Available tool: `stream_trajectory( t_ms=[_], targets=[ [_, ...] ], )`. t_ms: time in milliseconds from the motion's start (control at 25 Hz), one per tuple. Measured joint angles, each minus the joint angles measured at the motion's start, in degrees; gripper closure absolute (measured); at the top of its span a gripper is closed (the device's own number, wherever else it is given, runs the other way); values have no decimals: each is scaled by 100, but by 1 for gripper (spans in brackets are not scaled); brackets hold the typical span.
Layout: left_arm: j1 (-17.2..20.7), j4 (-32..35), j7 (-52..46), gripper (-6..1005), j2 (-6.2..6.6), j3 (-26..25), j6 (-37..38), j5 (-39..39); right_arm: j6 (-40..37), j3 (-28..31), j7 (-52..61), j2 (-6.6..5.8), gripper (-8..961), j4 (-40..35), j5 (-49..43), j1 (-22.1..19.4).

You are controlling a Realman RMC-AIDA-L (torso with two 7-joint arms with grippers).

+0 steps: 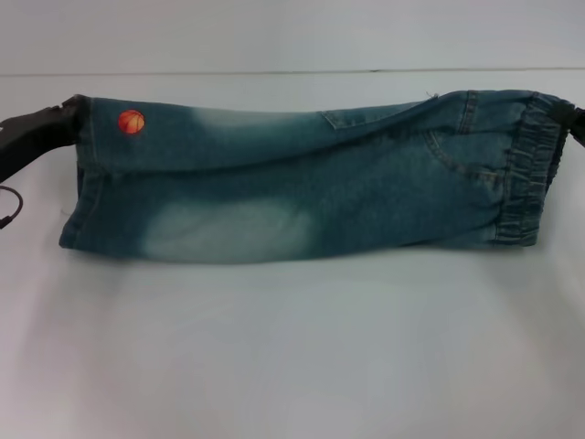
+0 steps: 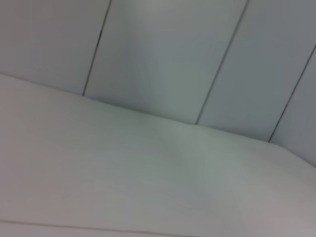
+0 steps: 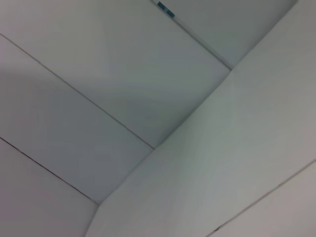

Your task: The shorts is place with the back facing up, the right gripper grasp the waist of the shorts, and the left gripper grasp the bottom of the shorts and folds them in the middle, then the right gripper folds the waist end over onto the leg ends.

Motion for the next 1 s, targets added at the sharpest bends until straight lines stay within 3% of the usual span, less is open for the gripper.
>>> stream_trajectory(
  t_ms=[360, 720, 800, 920, 1000],
  targets=[
    [-117, -144, 150, 865, -13, 5, -175, -211, 246, -52, -220, 50, 861, -46, -16, 70],
    [-94, -140, 155, 692, -10, 2, -80, -240, 408, -119, -429, -108, 496, -86, -77, 16],
    [-27, -116, 155, 490, -12, 0, 136, -273, 196, -151, -411, -127, 415, -130, -113, -98],
    [121, -85, 219, 334, -17, -4, 675, -368, -212, -230, -441, -97, 182, -347, -189, -370],
    [245, -96, 385, 230, -20, -4, 1051, -419, -339, -334, -428, -57, 115, -538, -313, -560]
  ],
)
